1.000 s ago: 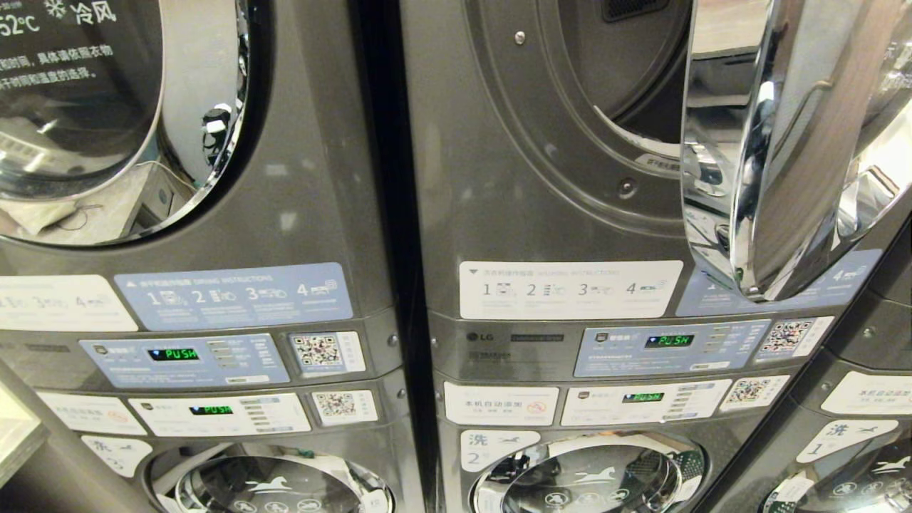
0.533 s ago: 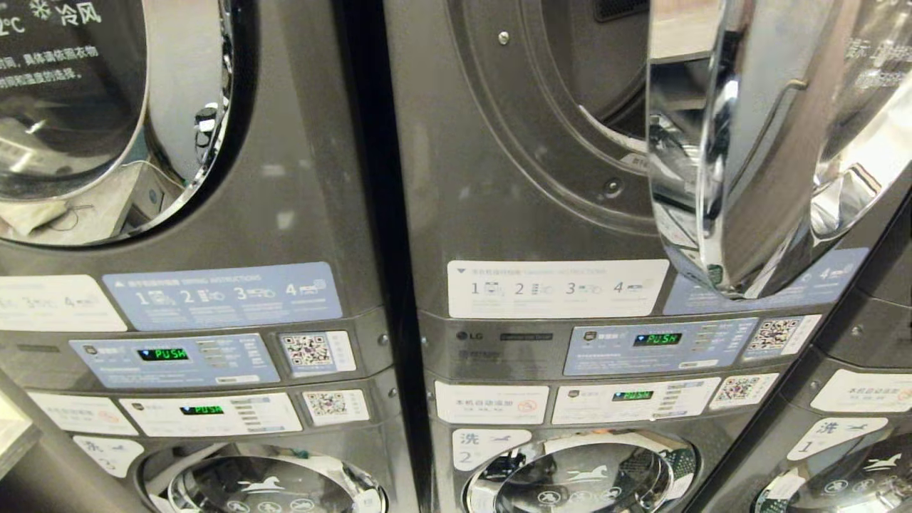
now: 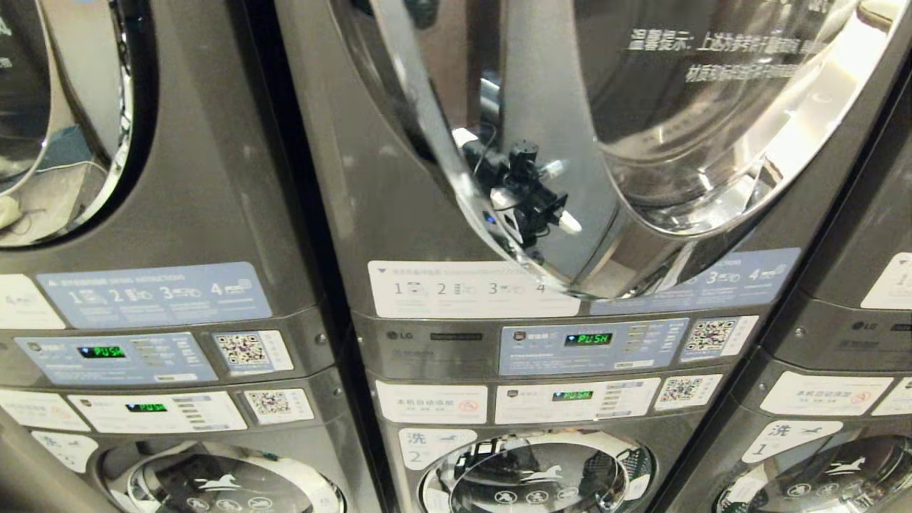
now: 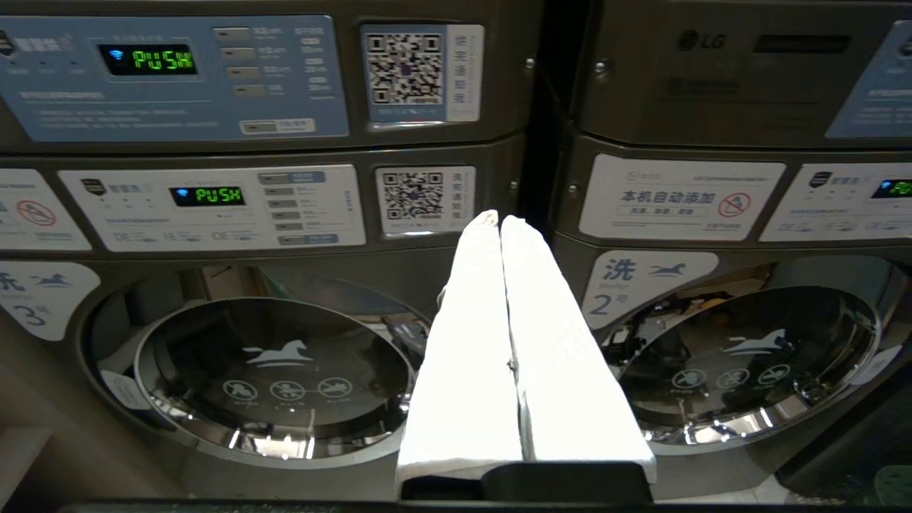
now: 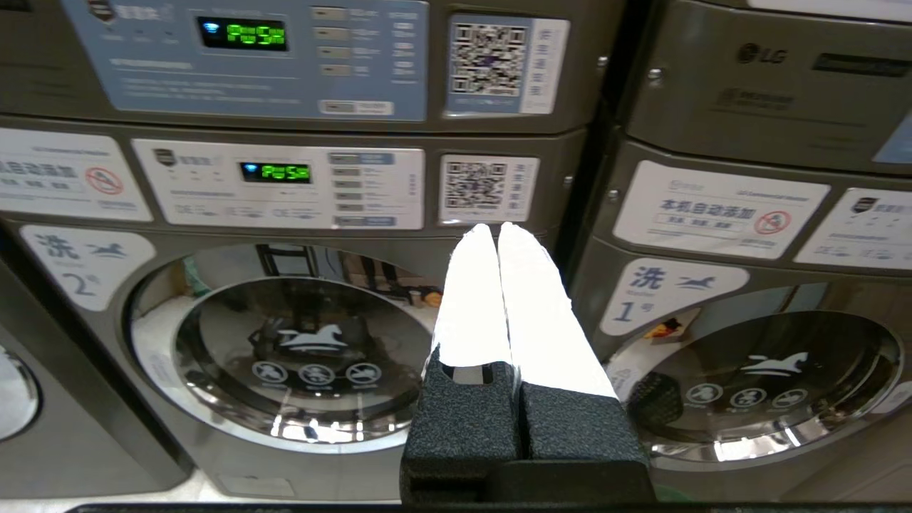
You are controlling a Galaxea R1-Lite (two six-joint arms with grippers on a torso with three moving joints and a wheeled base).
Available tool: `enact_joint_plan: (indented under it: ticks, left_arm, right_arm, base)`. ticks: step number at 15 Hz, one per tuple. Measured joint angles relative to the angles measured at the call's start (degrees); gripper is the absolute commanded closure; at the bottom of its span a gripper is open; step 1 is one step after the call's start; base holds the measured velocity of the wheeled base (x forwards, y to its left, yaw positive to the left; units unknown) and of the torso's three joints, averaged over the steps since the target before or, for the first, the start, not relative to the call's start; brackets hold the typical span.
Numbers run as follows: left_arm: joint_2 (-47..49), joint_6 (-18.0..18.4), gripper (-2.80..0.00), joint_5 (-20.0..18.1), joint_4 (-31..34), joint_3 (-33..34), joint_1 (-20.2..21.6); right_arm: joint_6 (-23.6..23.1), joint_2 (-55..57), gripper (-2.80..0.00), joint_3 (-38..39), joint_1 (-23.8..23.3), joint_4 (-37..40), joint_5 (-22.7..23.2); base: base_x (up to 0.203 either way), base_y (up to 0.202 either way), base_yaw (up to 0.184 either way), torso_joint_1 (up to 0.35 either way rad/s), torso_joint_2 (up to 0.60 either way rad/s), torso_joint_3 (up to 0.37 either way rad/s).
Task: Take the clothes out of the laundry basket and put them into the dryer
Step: Open the dryer
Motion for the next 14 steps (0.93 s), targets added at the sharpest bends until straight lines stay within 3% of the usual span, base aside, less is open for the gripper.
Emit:
enact_joint_plan:
  ticks: [14]
  left_arm:
    - [0.0,-0.1,0.0,0.0,0.0,0.0,0.0]
  right_arm:
    - [1.8,0.0,0.0,-0.1,0.0,0.0,-0.2]
  base:
    - [0.0,-0.195,0.002,0.003,0.0,0.001]
